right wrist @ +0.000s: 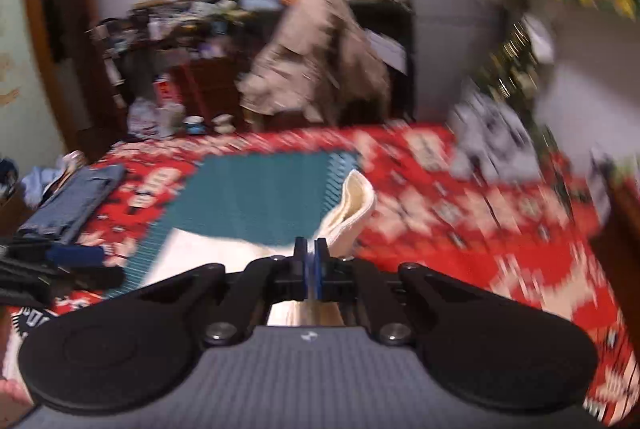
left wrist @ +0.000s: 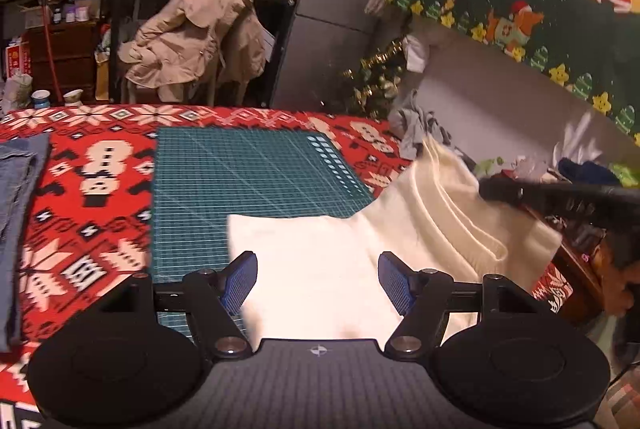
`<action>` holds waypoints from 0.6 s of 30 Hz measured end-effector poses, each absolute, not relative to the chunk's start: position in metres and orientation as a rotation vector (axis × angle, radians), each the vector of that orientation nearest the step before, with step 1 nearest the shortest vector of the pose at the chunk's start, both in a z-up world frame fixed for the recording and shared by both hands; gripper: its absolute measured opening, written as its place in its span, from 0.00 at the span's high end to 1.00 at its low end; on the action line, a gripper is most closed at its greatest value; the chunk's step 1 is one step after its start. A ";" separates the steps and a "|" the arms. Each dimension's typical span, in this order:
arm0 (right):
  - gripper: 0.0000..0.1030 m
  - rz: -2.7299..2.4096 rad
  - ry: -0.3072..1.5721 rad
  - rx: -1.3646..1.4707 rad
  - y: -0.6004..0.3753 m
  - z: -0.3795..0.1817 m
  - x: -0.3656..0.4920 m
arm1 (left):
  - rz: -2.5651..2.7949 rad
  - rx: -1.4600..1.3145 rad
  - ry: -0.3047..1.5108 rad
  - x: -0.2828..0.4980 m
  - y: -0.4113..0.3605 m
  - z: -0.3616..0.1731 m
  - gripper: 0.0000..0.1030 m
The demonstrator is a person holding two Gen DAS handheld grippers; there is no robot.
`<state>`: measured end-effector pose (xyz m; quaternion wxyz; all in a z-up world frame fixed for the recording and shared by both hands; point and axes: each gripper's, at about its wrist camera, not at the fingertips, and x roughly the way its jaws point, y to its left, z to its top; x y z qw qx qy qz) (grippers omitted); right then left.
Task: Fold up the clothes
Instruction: 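Lift the vest side with the right gripper, fold it over, open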
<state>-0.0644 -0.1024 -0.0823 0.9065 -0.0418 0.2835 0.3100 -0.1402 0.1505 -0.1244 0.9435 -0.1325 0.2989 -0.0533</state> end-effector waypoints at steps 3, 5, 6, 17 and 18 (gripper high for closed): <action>0.98 0.725 0.570 -0.153 -0.051 -0.069 -0.089 | -0.082 -0.326 0.590 -0.157 0.176 -0.125 0.36; 1.00 0.775 0.571 -0.207 -0.014 -0.072 -0.104 | -0.061 -0.357 0.589 -0.170 0.192 -0.128 0.36; 1.00 0.796 0.581 -0.232 0.004 -0.080 -0.111 | -0.049 -0.371 0.590 -0.176 0.200 -0.129 0.36; 0.99 0.866 0.669 -0.257 0.062 -0.115 -0.135 | -0.046 -0.534 0.616 -0.196 0.240 -0.142 0.43; 0.97 0.856 0.668 -0.243 0.051 -0.112 -0.130 | -0.065 -0.546 0.621 -0.191 0.238 -0.143 0.42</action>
